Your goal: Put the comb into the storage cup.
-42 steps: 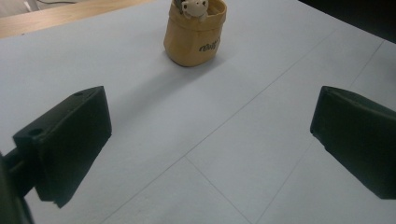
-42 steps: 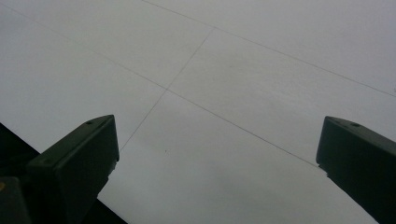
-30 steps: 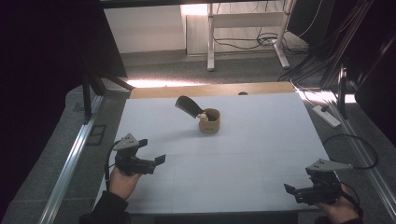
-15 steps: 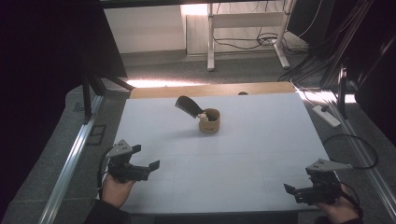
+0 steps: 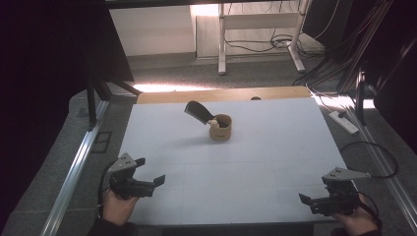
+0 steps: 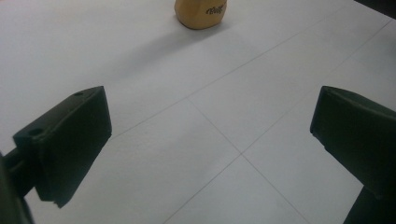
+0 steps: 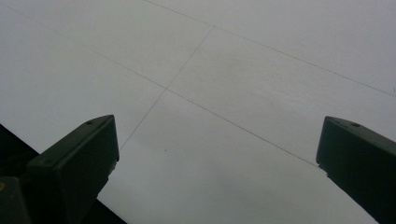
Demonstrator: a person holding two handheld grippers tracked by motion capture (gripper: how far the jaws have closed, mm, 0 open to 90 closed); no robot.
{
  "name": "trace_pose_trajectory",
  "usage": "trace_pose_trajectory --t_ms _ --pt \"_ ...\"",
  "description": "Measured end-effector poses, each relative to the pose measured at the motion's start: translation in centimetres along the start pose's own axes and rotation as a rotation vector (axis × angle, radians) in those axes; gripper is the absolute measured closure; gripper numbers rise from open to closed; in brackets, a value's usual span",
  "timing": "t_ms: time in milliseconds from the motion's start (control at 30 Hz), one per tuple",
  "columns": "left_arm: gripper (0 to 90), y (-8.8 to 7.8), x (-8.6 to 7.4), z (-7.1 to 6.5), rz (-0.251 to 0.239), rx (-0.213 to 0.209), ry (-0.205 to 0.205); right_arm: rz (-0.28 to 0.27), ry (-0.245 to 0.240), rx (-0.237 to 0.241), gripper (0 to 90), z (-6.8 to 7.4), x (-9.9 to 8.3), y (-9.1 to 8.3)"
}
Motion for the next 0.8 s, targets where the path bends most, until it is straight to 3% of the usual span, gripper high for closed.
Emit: trace_pose_trajectory --t_ms 800 --pt "0.0 -1.8 -2.2 -0.3 0.034 0.031 -0.03 0.003 0.002 -0.005 0.0 0.0 0.0 0.0"
Point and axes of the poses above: each handheld gripper's, and its own axes: y roughly forward along the jaws, x roughly out of its top, z roughly to its left, the point moved 9 cm from there along y, roughly forward along the jaws, and after that the axes turned 4 degrees about -x, right-handed, at the moved point
